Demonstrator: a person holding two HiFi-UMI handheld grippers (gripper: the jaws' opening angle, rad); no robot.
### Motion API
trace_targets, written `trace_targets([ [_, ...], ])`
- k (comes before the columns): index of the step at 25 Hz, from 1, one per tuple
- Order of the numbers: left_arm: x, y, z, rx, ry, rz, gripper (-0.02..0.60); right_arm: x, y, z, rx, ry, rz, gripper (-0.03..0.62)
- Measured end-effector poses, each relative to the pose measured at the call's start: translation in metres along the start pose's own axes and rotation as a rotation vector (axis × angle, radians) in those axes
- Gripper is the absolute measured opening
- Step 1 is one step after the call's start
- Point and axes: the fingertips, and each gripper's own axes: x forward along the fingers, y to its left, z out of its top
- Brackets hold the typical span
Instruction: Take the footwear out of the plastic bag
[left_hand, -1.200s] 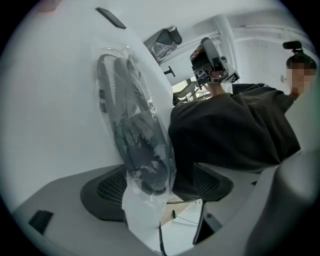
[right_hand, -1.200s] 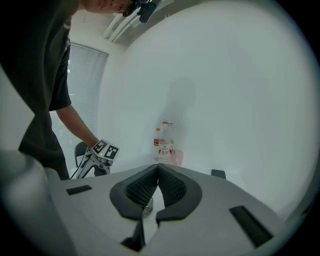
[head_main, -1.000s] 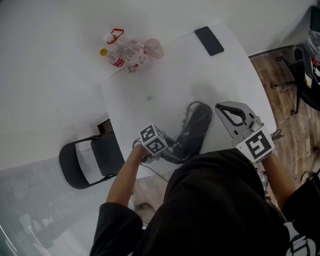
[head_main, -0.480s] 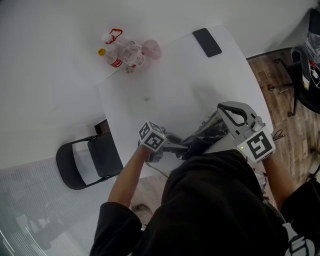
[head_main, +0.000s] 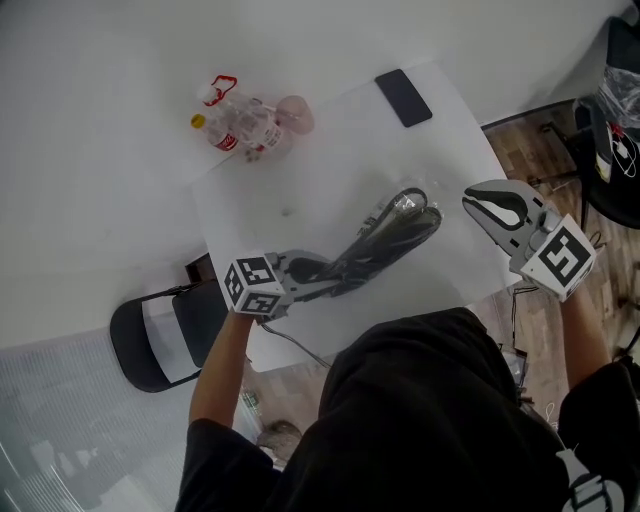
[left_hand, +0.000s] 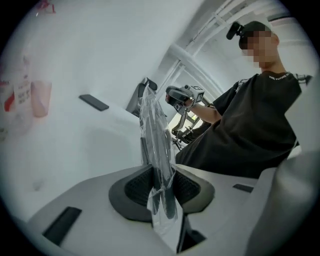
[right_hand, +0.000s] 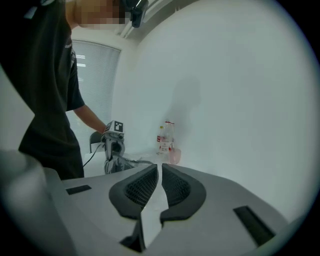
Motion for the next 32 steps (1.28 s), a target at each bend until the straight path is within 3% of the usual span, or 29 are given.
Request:
trace_targets([
  [3,-0.019,-0.006,0.017,0.083,-0.046,0.047,0.115,-0.003,0.006,0.014,-0.074,0.033,0.100,0.039],
  [4,-0.025,-0.009,0.022,0.107,-0.061,0.058,0.115,-0.004,0.008,0.017,-0.104,0.053,0.135,0.130],
  [5,-0.029,-0.013,0.027,0.130,-0.072,0.067,0.115,-0.004,0.009,0.020,-0.146,0.074,0.159,0.181],
  [9,-0.043,-0.028,0.038,0.211,-0.084,0.097,0.115,-0.005,-0.001,0.041,-0.369,0.094,0.112,0.145],
  [16,-0.053,-0.042,0.047,0.275,-0.093,0.119,0.115,0.007,0.016,0.053,-0.517,0.114,0.171,0.130],
  [20,-0.055,-0.043,0.052,0.300,-0.084,0.147,0.115,0.013,0.022,0.054,-0.575,0.132,0.188,0.130],
  [28,-0.057,-0.040,0.058,0.321,-0.105,0.184,0.115,0.012,0.035,0.050,-0.551,0.148,0.280,0.141],
  [32,-0.059,-0.039,0.059,0.345,-0.111,0.198,0.115,0.008,0.045,0.041,-0.526,0.190,0.373,0.192],
])
